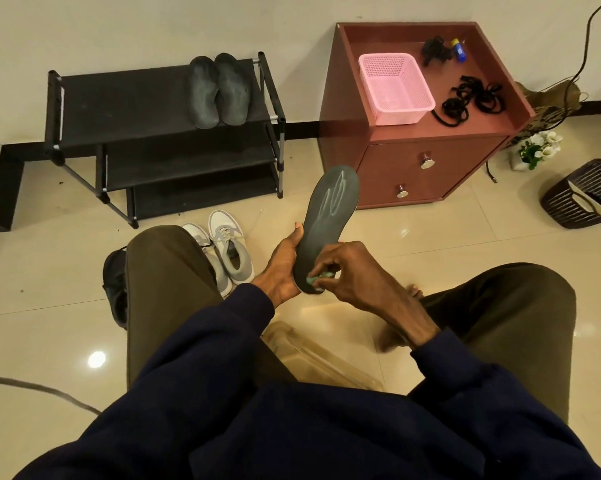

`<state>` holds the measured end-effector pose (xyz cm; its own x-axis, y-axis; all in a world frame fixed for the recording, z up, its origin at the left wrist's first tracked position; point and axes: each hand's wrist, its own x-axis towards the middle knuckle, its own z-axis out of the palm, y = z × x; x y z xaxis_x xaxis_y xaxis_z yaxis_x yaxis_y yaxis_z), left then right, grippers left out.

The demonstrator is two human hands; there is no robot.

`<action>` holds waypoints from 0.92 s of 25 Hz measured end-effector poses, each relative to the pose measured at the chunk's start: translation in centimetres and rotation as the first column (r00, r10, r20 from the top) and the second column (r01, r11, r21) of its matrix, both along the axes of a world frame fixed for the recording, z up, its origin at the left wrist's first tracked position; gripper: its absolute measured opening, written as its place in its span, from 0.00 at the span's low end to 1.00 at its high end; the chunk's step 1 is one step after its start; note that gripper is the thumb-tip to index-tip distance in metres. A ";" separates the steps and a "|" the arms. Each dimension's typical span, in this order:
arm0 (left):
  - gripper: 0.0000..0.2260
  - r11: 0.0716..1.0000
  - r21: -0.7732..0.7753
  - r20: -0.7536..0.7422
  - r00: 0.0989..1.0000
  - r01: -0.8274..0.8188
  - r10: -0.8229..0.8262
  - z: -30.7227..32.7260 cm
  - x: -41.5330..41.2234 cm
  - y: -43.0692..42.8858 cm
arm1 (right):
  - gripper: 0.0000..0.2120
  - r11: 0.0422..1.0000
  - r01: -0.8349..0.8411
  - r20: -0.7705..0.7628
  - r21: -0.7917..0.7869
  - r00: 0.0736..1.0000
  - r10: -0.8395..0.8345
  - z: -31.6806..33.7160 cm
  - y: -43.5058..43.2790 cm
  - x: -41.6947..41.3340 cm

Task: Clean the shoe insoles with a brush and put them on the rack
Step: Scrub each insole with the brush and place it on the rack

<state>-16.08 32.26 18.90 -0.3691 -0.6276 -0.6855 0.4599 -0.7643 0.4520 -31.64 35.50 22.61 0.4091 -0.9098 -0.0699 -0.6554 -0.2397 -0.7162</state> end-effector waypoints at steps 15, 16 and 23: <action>0.21 0.999 -0.034 0.045 0.999 0.020 -0.018 -0.2 -0.7 0.1 | 0.08 0.933 0.167 -0.148 -0.318 0.964 -0.223 -1.0 -1.0 0.0; 0.22 0.999 -0.031 0.055 0.998 0.019 -0.017 -0.2 -0.7 0.1 | 0.08 0.947 0.134 -0.104 -0.291 0.980 -0.171 -0.9 -0.6 0.5; 0.23 0.998 -0.052 0.060 0.998 0.023 -0.020 -0.4 -0.4 -0.2 | 0.08 0.978 0.112 -0.138 -0.179 0.981 -0.137 -1.2 -0.9 -0.5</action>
